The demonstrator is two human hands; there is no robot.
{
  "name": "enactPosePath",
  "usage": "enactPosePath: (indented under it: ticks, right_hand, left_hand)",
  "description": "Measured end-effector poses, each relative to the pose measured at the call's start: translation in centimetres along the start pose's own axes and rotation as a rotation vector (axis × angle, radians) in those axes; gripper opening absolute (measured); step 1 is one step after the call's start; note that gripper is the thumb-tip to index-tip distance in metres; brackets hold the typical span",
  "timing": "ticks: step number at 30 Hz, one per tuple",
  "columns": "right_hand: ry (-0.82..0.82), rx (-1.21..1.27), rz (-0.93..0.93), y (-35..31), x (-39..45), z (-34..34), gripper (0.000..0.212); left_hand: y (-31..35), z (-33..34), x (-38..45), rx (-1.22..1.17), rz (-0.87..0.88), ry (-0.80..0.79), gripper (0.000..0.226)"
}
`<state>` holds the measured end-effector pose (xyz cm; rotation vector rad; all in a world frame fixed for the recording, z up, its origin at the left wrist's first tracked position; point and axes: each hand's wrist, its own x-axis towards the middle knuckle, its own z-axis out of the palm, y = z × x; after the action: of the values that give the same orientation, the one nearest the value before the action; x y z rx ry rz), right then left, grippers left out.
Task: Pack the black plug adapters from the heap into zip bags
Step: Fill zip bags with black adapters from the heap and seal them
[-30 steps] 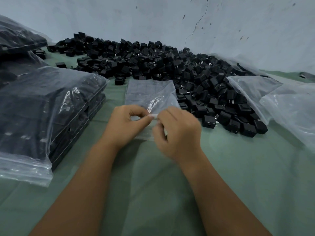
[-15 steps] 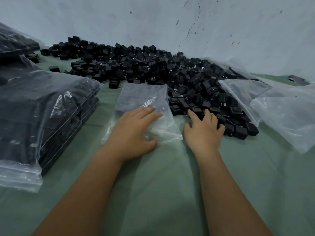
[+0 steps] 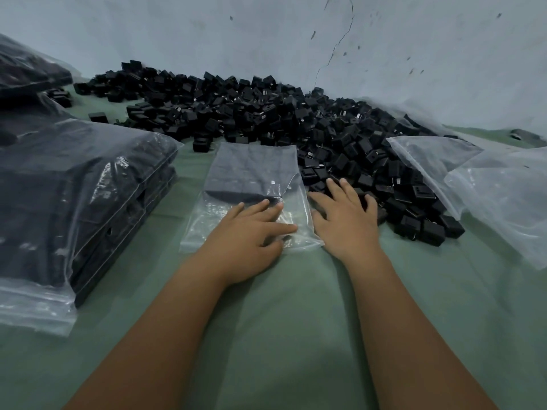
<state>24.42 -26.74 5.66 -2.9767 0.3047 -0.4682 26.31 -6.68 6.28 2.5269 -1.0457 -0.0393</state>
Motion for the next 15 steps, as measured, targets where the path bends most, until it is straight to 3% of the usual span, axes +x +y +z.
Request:
enactPosePath:
  ticks: [6, 10, 15]
  right_hand:
    - [0.29, 0.122, 0.065, 0.3, -0.41, -0.52, 0.001]
    - [0.224, 0.108, 0.072, -0.16, -0.64, -0.37, 0.036]
    - [0.259, 0.13, 0.08, 0.02, -0.76, -0.59, 0.03]
  left_hand:
    - [-0.16, 0.13, 0.07, -0.013, -0.011, 0.003, 0.041]
    - [-0.14, 0.18, 0.13, -0.024, -0.015, 0.009, 0.041]
    - [-0.19, 0.13, 0.05, -0.042, -0.005, 0.019, 0.04]
